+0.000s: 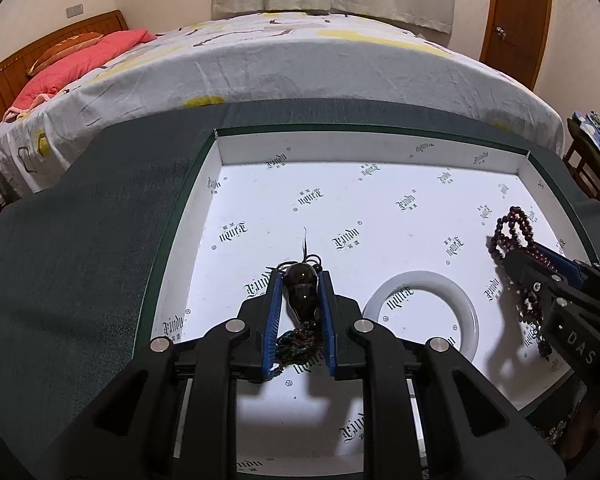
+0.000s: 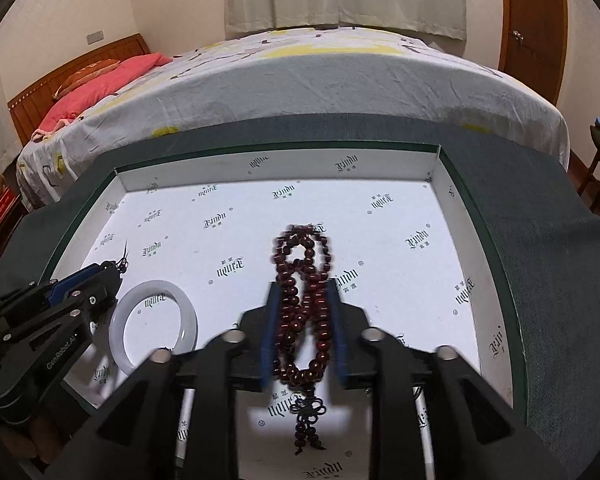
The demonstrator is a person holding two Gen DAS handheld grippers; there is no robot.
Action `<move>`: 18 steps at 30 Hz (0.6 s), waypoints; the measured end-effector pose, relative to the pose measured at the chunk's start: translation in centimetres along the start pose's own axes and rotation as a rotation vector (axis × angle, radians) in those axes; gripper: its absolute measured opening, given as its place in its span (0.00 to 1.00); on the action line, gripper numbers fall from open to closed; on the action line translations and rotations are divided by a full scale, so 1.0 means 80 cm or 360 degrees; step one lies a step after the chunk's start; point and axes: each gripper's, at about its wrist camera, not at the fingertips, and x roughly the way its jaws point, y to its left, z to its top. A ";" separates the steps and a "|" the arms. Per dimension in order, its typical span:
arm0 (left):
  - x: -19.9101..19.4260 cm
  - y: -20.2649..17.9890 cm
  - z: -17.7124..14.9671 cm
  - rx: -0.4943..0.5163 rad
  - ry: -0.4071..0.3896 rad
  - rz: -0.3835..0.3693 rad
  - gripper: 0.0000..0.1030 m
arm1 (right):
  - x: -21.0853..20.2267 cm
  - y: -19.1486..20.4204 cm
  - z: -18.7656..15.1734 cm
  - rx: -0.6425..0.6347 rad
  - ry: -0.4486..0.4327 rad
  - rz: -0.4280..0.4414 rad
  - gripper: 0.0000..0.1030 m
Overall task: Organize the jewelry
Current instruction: 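Open the right gripper to drop the beads while the left releases the pendant into the box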
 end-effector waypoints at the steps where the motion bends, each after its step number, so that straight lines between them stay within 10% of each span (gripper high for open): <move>1: 0.000 -0.001 0.000 0.0001 0.0003 -0.0001 0.24 | -0.001 0.000 0.000 -0.0001 -0.0008 -0.0003 0.37; 18: -0.018 0.003 -0.001 -0.0032 -0.0064 -0.0015 0.68 | -0.031 -0.008 0.005 0.0050 -0.0153 0.0016 0.62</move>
